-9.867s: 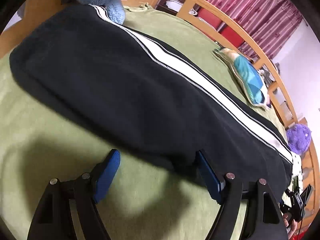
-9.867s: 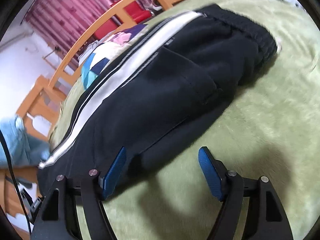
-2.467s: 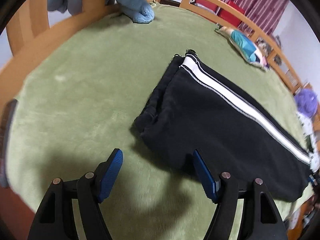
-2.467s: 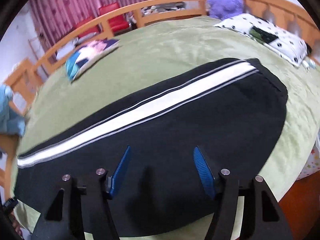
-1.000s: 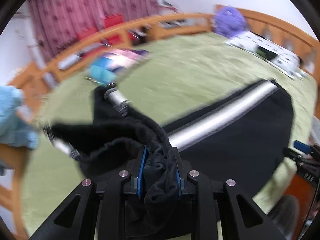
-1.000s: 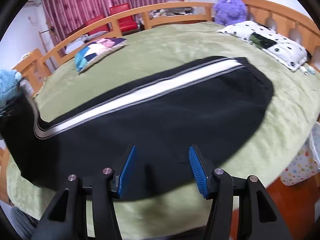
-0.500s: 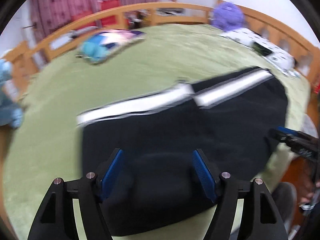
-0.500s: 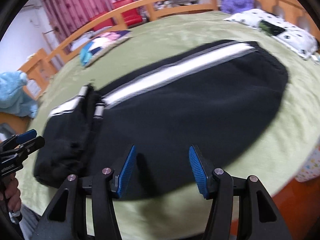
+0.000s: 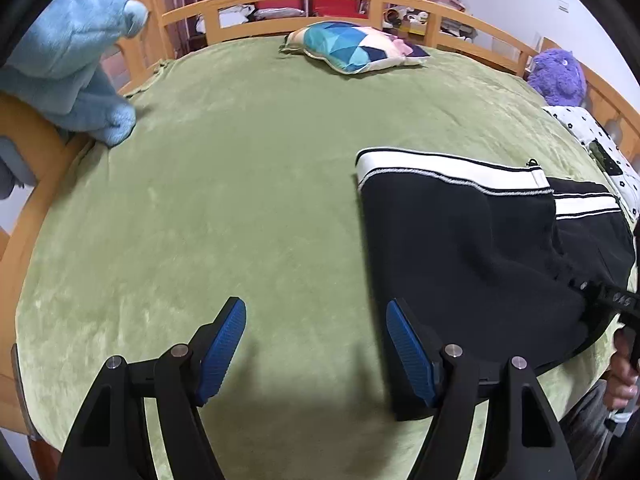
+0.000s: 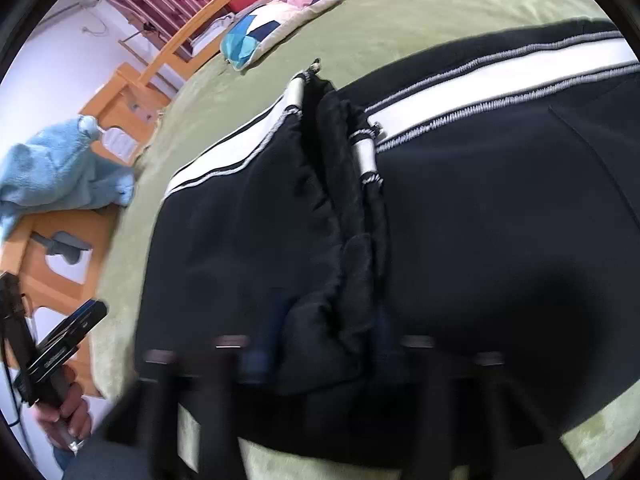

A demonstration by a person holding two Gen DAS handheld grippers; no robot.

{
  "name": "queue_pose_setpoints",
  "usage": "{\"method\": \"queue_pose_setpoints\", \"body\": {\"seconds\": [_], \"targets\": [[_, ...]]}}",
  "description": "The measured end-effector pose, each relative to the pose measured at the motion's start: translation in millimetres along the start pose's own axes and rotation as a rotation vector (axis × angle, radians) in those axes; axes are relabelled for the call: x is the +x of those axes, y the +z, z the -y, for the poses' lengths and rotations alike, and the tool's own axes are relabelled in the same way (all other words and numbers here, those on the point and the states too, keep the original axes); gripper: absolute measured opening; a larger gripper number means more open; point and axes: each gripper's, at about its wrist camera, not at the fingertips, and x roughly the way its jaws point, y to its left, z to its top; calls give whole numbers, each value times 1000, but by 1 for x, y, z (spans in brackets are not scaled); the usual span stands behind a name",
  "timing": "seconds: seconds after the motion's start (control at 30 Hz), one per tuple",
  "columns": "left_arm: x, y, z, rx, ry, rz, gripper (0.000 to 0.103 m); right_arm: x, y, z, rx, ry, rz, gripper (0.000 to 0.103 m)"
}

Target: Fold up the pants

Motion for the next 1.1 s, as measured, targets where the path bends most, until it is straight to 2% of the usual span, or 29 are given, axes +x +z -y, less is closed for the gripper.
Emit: {"method": "queue_pose_setpoints", "body": {"seconds": [0.07,0.13,0.17,0.2,0.23,0.27,0.3,0.37,0.4,0.47,0.53,0.57,0.6,0.67,0.8,0.87,0.9,0.93,0.97,1.0,1.1], "targets": [[-2,-4,-4,-5,-17,3,71,-16,4,-4,-24,55,56,17],[-7,-5,-1,-1,-48,13,71,-52,8,7,29,119,180,17],[-8,-4,1,5,-64,18,71,-66,9,15,58,133,217,17],[-10,-3,4,10,-78,23,71,-73,9,21,52,86,228,17],[-11,-3,8,15,-97,29,71,-70,7,26,25,33,204,19],[-10,-1,15,19,-120,33,71,-60,4,31,12,16,152,21],[-8,0,22,20,-147,33,71,-46,-1,36,16,13,81,29],[-2,2,39,30,-193,19,71,-26,-14,42,15,-15,-11,32],[4,1,49,47,-202,7,71,-28,-18,39,-37,-22,6,33],[18,-4,65,78,-182,-22,71,-43,-20,32,-106,-46,28,40],[39,-17,79,104,-176,-98,72,-60,-13,28,-125,-67,100,54],[51,-27,88,135,-186,-157,72,-68,-7,28,-138,-69,137,56],[55,-32,93,156,-178,-169,72,-70,0,24,-156,-70,152,56],[48,-35,93,175,-175,-117,72,-64,17,18,-191,-73,156,56],[40,-22,69,96,-248,-147,72,-41,61,17,-200,-87,163,56],[37,-17,60,86,-238,-139,72,-22,81,22,-172,-80,134,56],[36,-14,56,88,-218,-130,72,-10,93,27,-154,-64,92,53],[36,-11,53,87,-204,-122,72,3,102,31,-135,-50,41,21],[36,-9,51,85,-197,-117,72,11,108,34,-129,-37,9,12],[36,-5,49,78,-201,-113,72,12,115,34,-140,-33,10,12],[34,2,46,58,-227,-95,72,-15,123,43,-77,85,146,12]]}}
